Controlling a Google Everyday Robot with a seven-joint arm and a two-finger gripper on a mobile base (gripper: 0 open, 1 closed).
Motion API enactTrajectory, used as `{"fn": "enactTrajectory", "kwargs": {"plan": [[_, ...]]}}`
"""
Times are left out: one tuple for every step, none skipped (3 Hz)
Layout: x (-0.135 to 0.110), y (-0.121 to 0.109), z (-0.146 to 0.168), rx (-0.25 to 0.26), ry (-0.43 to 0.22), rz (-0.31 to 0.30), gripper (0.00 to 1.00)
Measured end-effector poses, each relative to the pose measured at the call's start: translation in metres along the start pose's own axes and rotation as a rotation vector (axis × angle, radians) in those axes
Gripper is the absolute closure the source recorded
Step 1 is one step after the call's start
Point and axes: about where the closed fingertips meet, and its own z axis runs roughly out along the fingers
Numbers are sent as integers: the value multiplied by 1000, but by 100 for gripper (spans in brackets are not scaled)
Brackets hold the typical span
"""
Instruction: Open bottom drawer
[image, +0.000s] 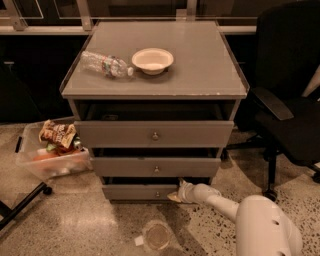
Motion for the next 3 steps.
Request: {"fn": "enactTrajectory", "kwargs": {"plan": [[-4,-1,-4,0,0,0,65],[-8,-2,-8,0,0,0,73],[-3,-3,-12,-3,-5,20,65]]}}
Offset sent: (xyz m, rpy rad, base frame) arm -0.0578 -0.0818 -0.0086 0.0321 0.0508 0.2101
